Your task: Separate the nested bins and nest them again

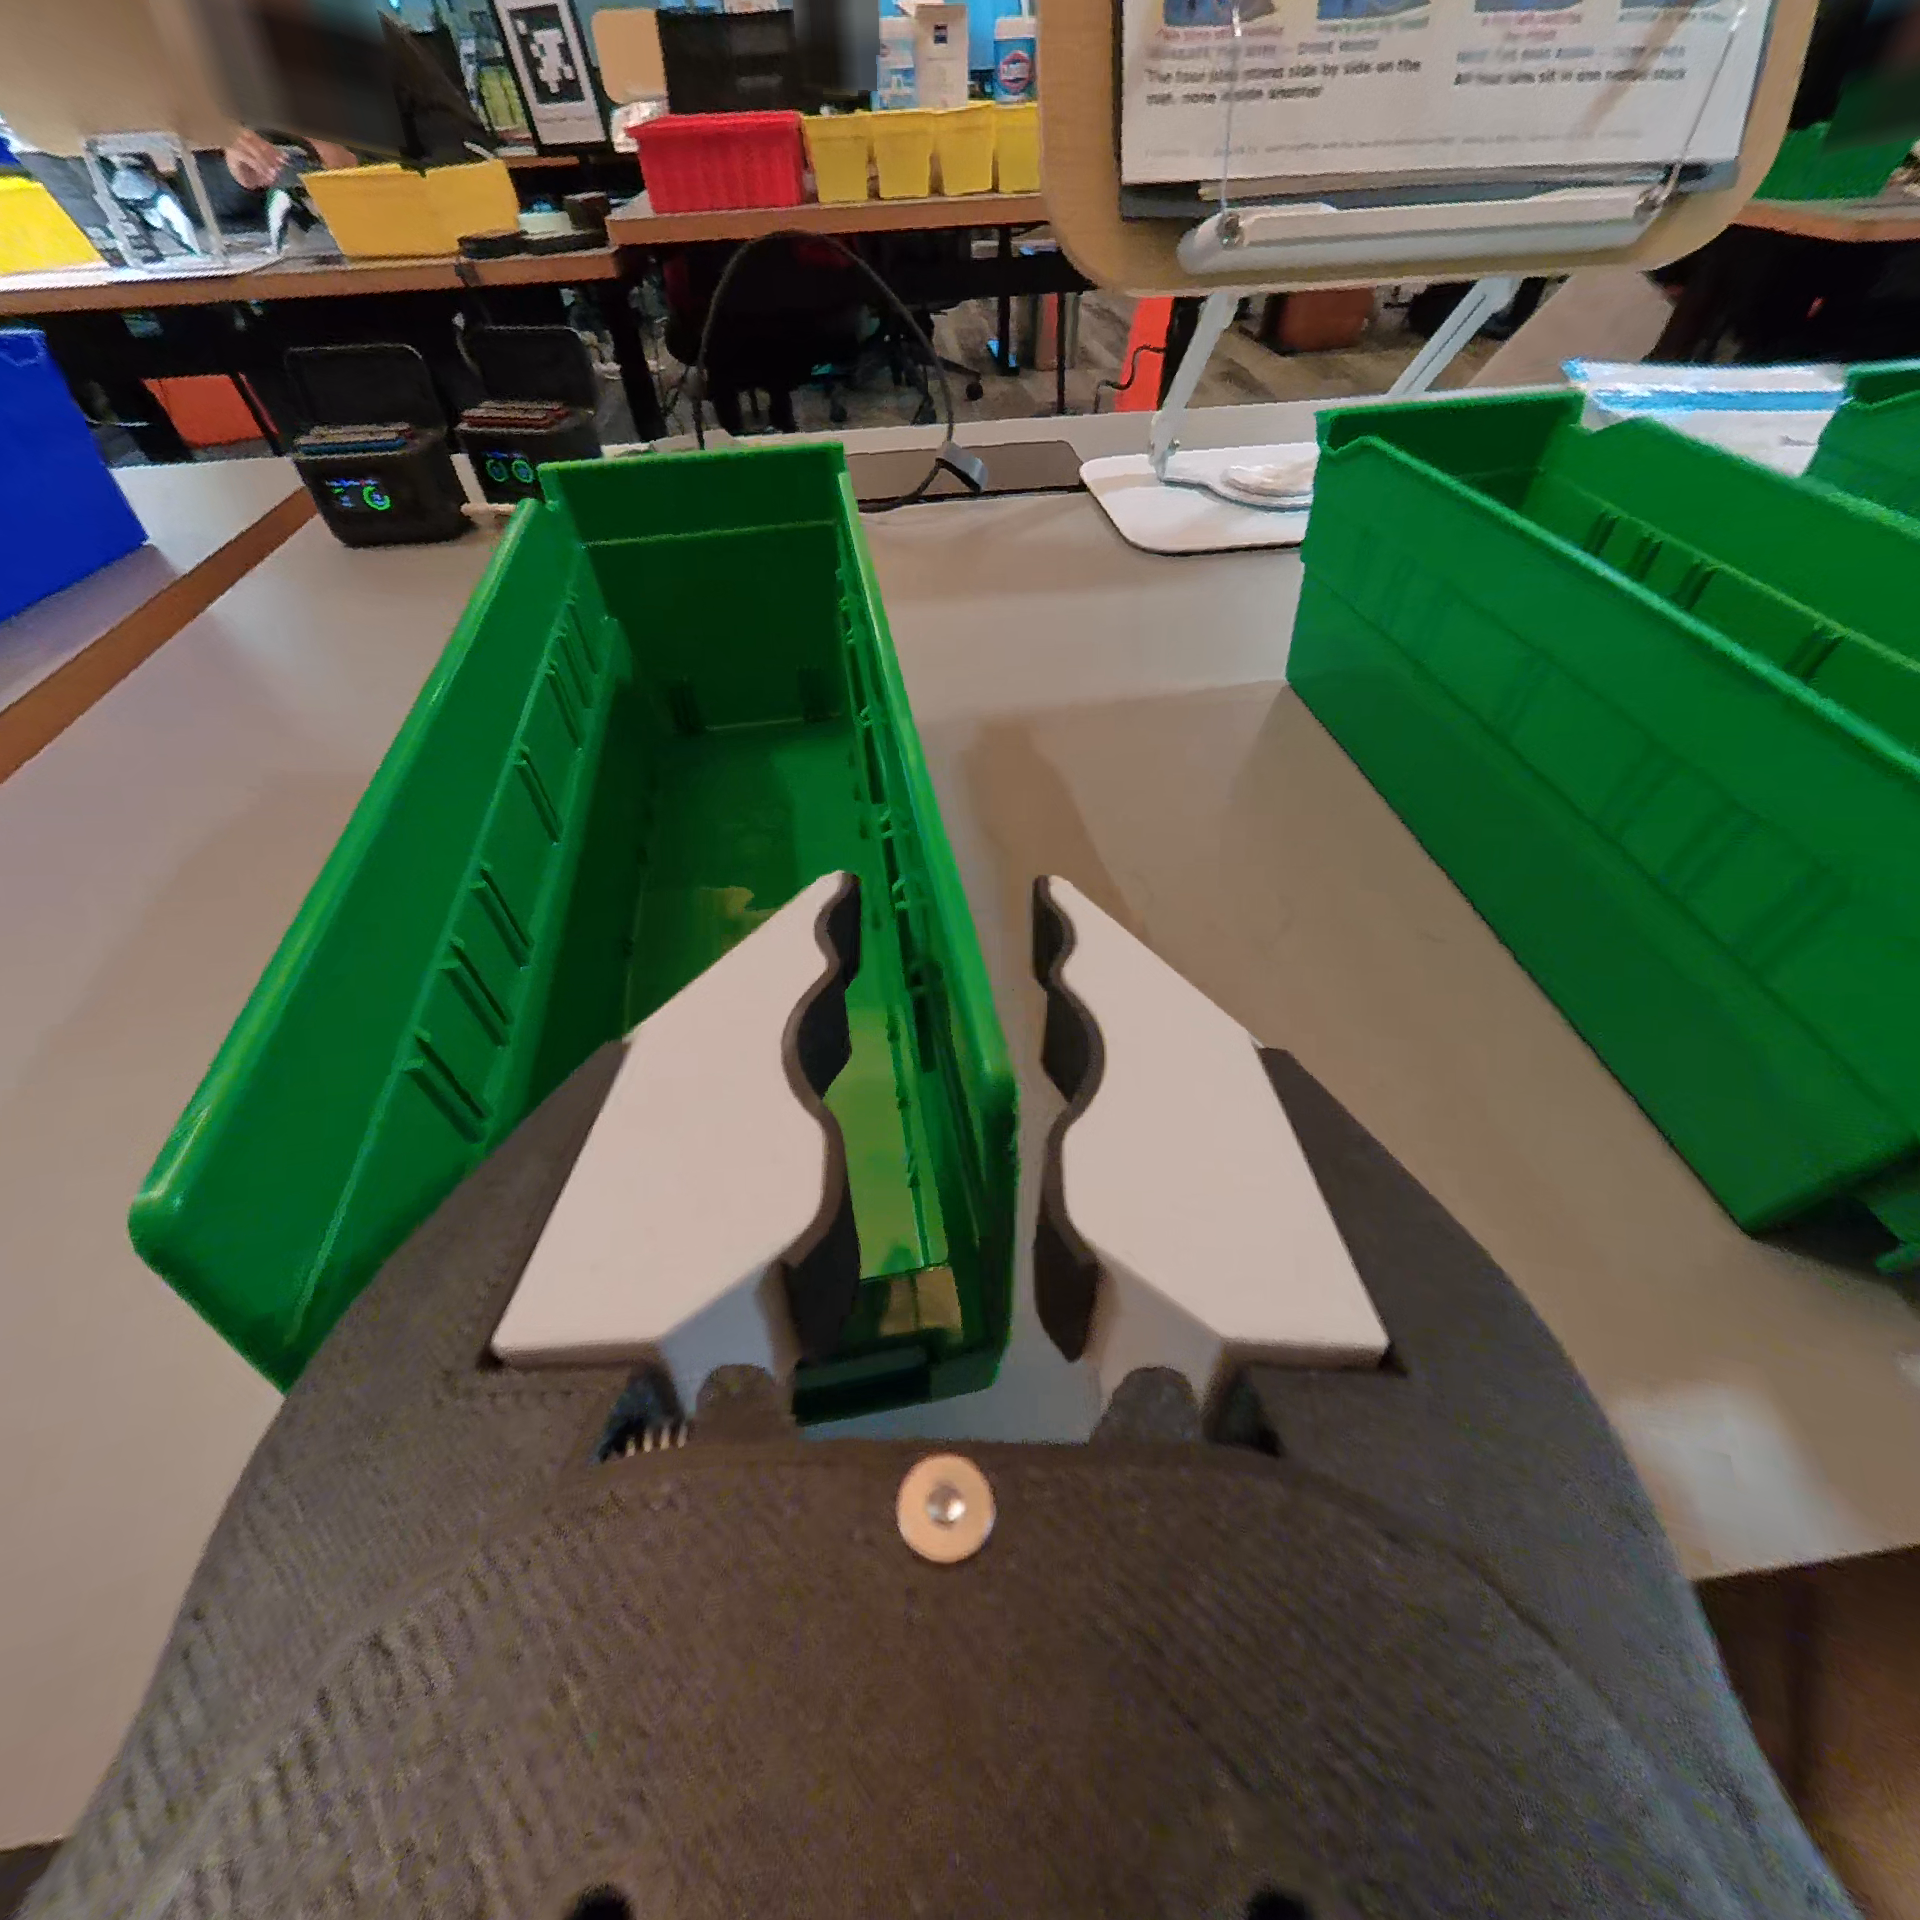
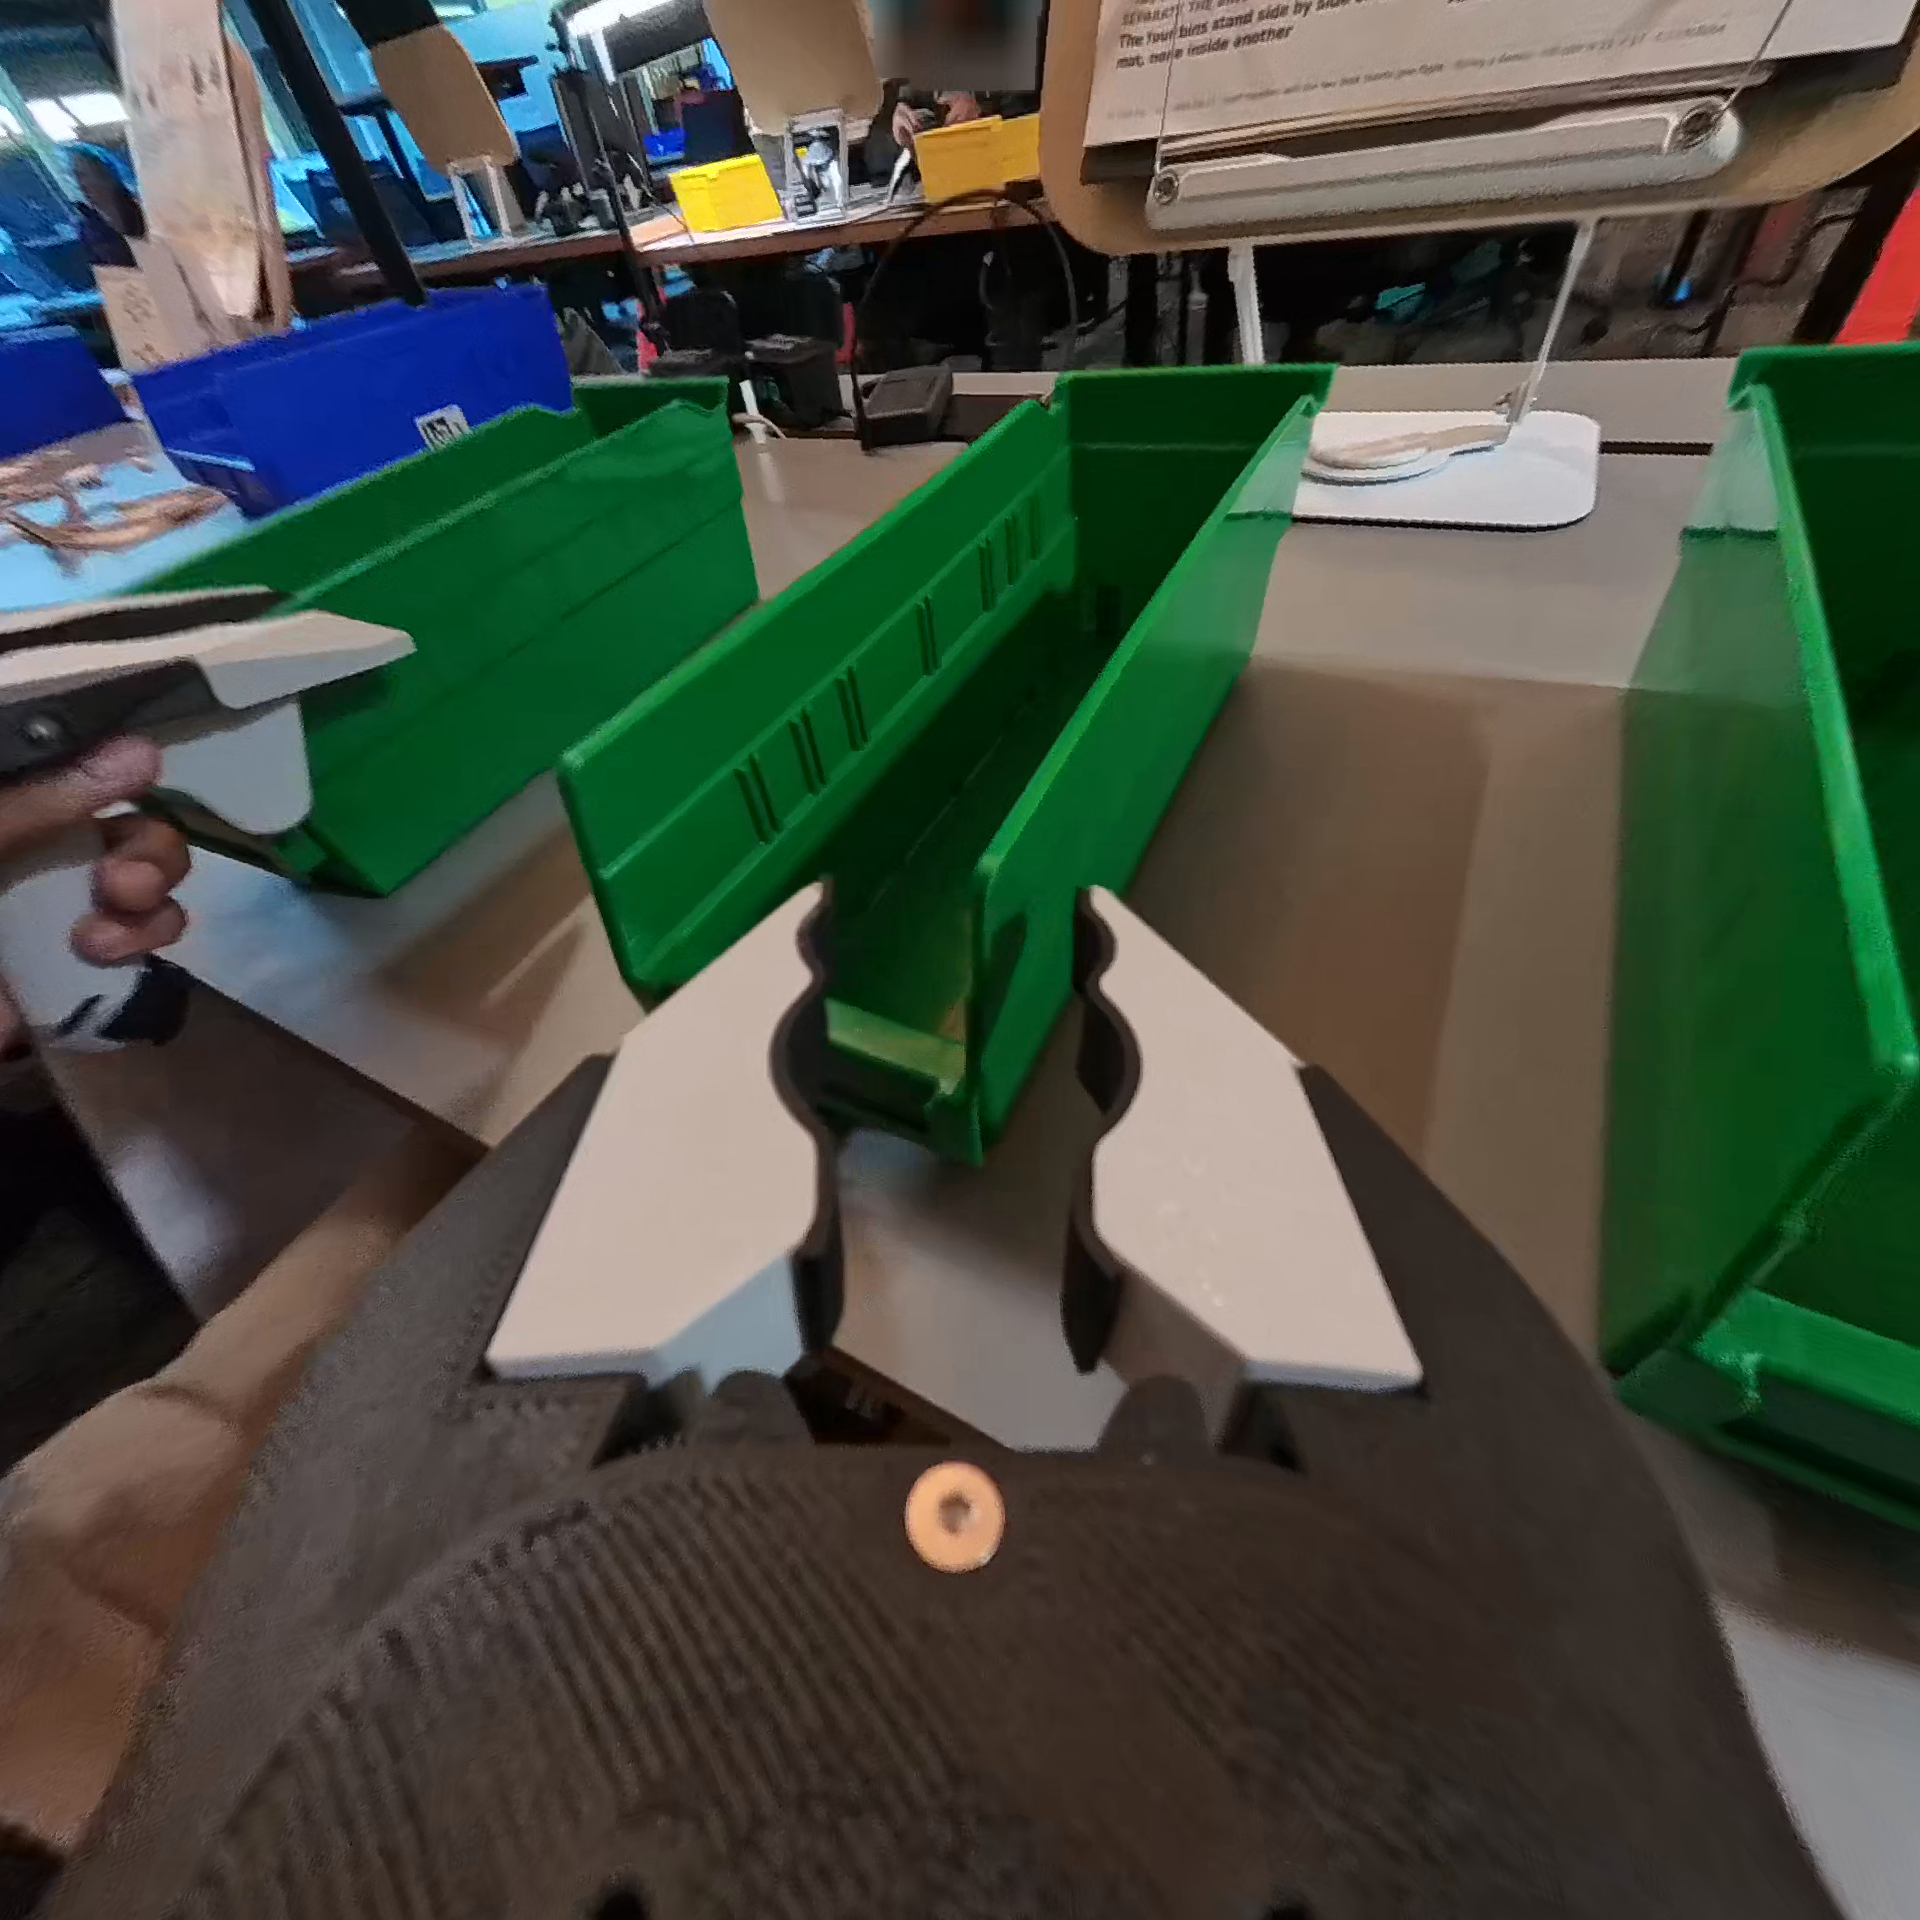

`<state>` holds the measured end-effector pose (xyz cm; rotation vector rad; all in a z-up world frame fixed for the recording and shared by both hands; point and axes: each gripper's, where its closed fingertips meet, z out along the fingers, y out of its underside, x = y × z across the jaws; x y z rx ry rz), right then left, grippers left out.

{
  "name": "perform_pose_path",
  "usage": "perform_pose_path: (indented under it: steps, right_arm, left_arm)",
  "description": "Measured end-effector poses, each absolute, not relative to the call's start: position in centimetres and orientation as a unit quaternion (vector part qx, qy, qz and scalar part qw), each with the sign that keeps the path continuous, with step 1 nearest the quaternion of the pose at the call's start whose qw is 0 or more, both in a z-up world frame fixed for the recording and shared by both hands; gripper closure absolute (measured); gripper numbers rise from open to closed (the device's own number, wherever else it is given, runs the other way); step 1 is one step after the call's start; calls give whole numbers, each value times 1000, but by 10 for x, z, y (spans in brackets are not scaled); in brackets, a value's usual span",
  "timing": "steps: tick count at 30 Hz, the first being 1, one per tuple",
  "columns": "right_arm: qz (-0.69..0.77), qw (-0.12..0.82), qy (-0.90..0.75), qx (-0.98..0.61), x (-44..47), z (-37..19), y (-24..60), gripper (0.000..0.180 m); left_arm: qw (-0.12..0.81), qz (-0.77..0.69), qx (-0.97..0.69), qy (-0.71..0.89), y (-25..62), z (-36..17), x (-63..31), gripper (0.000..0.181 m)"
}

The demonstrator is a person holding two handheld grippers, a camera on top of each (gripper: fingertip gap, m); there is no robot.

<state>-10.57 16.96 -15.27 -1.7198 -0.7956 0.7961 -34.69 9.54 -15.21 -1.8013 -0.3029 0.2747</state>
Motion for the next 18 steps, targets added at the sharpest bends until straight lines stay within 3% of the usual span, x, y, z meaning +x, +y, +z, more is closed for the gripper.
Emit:
perform_pose_path:
  steps: [1,4,7,11,15,18]
  right_arm:
    - [345,515,-329,-713,-104,-147,167,128]
    - [356,552,-311,-687,-90,-117,169,123]
    - [357,637,-271,-627,-57,-63,185,127]
    - [252,774,-154,-560,55,-8,238,135]
    - [115,786,9,-607,206,-44,311,142]
    - [190,714,67,-671,245,-86,344,128]
  left_arm:
    - [609,110,-774,-133,94,-148,-345,141]
    - [644,97,-748,-130,89,-129,-339,129]
    - [676,99,-723,-104,84,-111,-327,127]
    - [685,85,-721,-61,86,-105,-302,125]
    - [678,92,-728,-45,88,-109,-288,115]
    - [715,138,-685,-29,79,-83,-283,124]
